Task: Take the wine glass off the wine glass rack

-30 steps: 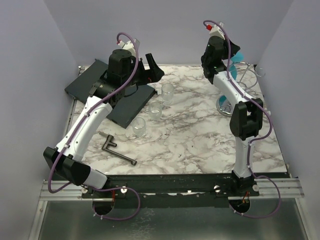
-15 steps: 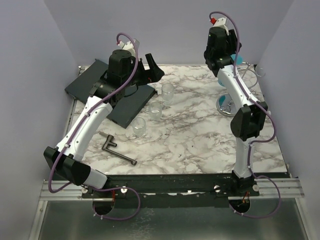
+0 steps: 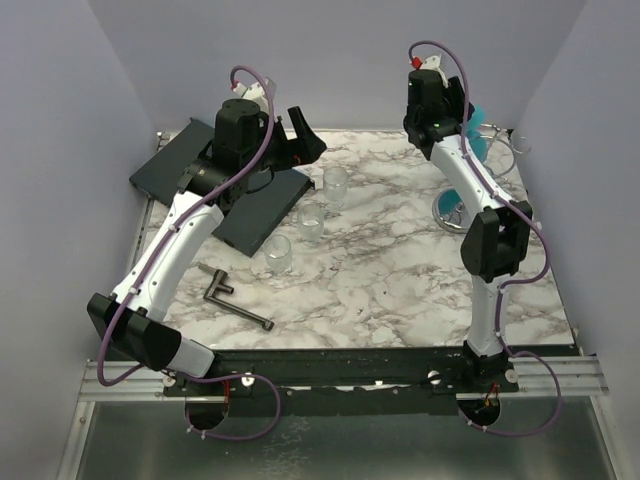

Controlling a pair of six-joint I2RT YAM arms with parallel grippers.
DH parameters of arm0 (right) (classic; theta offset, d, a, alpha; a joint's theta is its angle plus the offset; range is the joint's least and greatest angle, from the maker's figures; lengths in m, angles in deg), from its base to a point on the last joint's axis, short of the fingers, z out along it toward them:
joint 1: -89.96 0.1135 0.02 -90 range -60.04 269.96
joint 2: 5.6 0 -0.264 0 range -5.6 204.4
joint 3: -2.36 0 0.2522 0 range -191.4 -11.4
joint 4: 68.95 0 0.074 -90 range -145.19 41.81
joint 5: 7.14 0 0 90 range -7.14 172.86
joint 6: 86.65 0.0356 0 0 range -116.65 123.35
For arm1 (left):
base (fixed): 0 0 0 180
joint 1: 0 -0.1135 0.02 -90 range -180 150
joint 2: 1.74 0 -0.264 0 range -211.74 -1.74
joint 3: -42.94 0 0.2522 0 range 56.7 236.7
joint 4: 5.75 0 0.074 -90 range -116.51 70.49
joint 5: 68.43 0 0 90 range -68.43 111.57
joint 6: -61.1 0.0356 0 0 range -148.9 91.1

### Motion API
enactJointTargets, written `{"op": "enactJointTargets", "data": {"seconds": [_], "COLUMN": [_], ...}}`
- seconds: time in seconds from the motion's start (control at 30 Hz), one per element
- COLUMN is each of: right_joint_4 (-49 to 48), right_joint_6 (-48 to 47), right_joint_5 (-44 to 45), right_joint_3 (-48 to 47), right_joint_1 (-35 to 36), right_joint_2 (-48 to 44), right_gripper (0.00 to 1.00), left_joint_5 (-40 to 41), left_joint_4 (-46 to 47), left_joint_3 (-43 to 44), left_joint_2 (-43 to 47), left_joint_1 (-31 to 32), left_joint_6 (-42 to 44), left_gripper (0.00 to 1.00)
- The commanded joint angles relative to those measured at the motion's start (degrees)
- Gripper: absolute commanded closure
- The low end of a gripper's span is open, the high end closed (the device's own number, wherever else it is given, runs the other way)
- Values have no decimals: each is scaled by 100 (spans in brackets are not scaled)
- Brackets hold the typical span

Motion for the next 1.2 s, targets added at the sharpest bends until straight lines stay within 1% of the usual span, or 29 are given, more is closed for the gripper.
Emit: {"op": "enactJointTargets", "data": {"seconds": [0.0, 0.27, 0.5, 0.67, 0.77, 0.93, 1.03, 1.17], "right_joint_4": [28, -89, -136, -961, -1028, -1415, -1423, -1424], "right_joint_6": [-37, -107, -199, -917, -1033, -1301, -1303, -1293], "right_joint_5": [-15, 61, 63, 326, 343, 418, 389, 385], "right_joint_3": [-18, -230, 44, 377, 345, 621, 689, 747], "right_joint_1": [64, 211, 355, 328, 289, 213, 188, 142], "right_joint_2": [102, 60, 41, 55, 85, 20, 14, 15], "right_gripper": [44, 43, 44, 46, 47, 47, 50, 50], "left_joint_5": [-131, -199, -238, -238, -247, -265, -298, -291], "left_joint_4": [159, 209, 234, 240, 235, 239, 237, 236], "left_joint_3": [-90, -120, -151, -180, -223, -235, -233, -244], "left_joint_2": [166, 141, 160, 225, 269, 315, 318, 344], "left_joint_1": [-71, -115, -150, -185, -207, -246, -253, -264], "left_joint_6": [-3, -29, -38, -25, -20, -20, -39, -30], "left_gripper": [8, 8, 8, 8, 8, 8, 8, 8]}}
